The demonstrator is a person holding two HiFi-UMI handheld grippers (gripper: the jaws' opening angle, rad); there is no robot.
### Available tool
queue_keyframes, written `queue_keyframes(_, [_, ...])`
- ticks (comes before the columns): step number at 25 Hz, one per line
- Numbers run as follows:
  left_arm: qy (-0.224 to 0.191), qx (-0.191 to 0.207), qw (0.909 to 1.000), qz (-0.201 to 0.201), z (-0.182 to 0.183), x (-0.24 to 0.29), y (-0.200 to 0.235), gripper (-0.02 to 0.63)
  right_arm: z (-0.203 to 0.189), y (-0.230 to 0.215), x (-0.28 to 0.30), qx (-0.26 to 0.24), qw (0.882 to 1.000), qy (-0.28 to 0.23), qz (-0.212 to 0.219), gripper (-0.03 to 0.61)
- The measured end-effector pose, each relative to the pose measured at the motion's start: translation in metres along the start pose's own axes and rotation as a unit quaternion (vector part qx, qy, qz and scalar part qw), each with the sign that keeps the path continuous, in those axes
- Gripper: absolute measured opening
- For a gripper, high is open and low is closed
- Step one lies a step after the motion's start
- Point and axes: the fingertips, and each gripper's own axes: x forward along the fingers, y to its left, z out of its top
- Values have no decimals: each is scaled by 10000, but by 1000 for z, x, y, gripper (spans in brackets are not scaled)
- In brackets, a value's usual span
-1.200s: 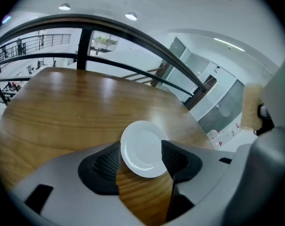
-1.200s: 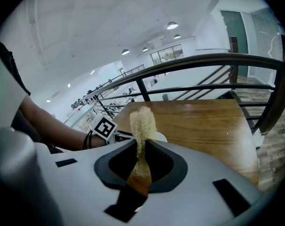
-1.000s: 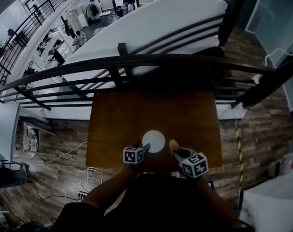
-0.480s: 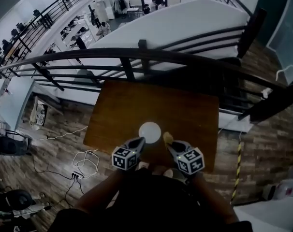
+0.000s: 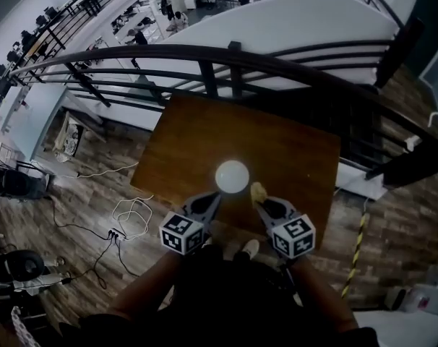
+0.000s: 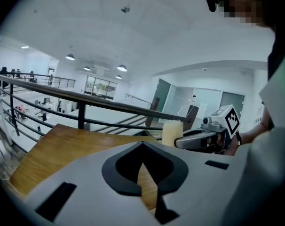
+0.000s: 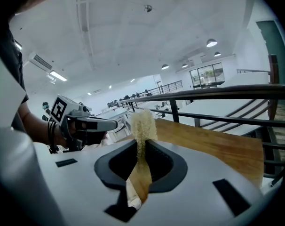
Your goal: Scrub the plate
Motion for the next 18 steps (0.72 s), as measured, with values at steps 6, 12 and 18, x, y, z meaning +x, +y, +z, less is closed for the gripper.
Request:
queue_keyframes(6, [-62, -8, 9998, -167, -3, -35, 2, 9, 8, 37, 3, -81, 9999, -83, -53, 54])
queue_keyframes(12, [-106, 47, 9992, -377, -12, -90, 19, 9, 3, 94, 15, -40, 9996, -163, -226, 54])
queue_keyframes(18, [-128, 122, 9979, -621, -23, -153, 45, 9, 0, 167, 36, -2, 9993, -225, -315, 54])
